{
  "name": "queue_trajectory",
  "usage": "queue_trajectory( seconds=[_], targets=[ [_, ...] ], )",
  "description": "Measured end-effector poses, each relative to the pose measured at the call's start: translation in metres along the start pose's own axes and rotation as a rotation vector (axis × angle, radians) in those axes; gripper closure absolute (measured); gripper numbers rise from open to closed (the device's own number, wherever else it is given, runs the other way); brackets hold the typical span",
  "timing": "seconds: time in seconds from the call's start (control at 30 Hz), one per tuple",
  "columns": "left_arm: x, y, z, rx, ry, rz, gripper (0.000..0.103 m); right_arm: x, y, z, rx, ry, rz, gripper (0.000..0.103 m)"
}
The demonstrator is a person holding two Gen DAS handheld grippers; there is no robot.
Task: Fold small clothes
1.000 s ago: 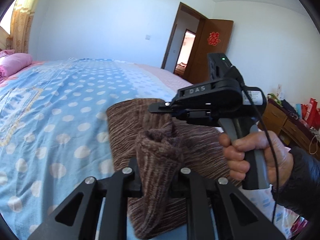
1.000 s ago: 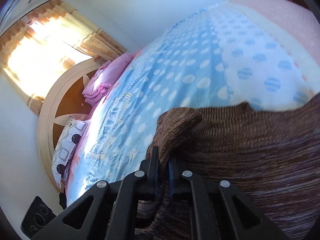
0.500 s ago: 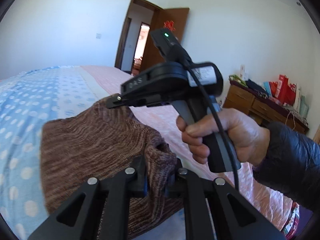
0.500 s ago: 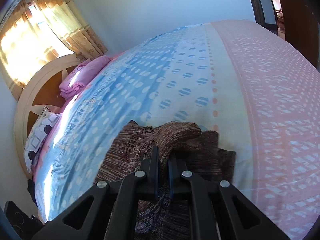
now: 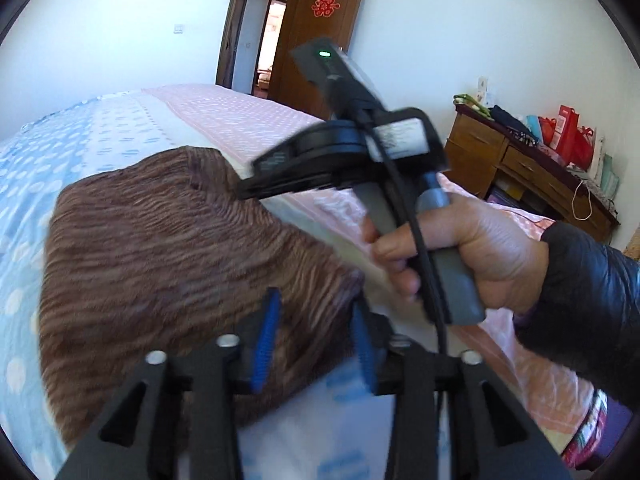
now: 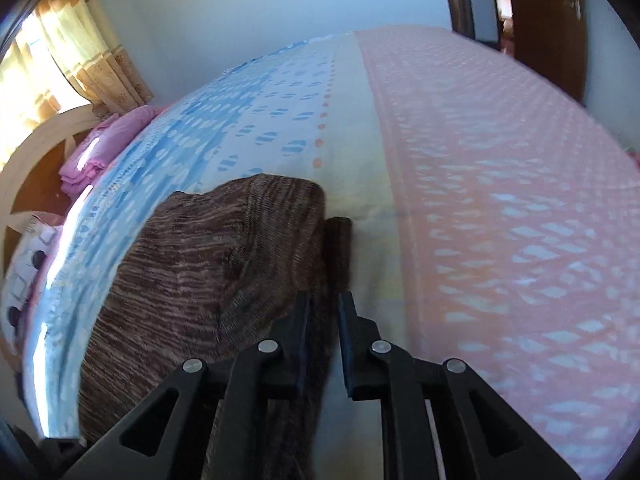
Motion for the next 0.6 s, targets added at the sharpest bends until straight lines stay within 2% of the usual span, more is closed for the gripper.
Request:
queue_trajectory(
  seconds=[0.03,0.1,0.17,0.27,0.3,0.4,0.47,0.57,0.6],
  targets=[
    [-0.013,-0.006,-0.001,0.002,0.005,0.019,0.047,-0.014,-0.005,-0.004,-0.041,-0.036,0.026,0.091],
    [-0.038,-0.018,-0.006,-0.016,0.024,0.048,0.037,-0.046,-0.020,-0.013,-0.075,-0.017,0.067,0.091],
    [-0.052,-0.021,-0.022,-0.061,0.036,0.065,0.037,-0.070,-0.031,-0.026,-0.074,0.043,0.088,0.091],
    [-0.068,-0.012,-0.042,-0.121,0.107,0.093,0.036,-0.092,-0.048,-0.057,-0.108,0.125,0.118,0.091],
    [-0.070,-0.008,-0.049,-0.135,0.157,0.092,0.036,-0.092,-0.053,-0.067,-0.122,0.144,0.111,0.091],
    [-0.065,0.006,-0.069,-0.177,0.277,0.078,0.036,-0.082,-0.062,-0.083,-0.139,0.086,0.097,0.091],
    [-0.052,0.011,-0.083,-0.197,0.364,0.037,0.036,-0.067,-0.067,-0.081,-0.094,0.093,0.067,0.090],
    [-0.036,0.009,-0.098,-0.200,0.457,-0.017,0.036,-0.043,-0.089,-0.068,-0.043,0.069,-0.027,0.090],
    [-0.031,0.007,-0.101,-0.196,0.475,-0.030,0.036,-0.040,-0.097,-0.063,-0.020,0.089,-0.030,0.090]
  ],
)
Point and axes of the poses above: each gripper's, at about its wrist camera, not at the fingertips, and x roughly the way its jaws point, z to its right, y to its top, the point moved 2 cm from there along x, roughly the way its jaws point, and after that the axes turned 3 degrees about z, right-handed, at the moved point
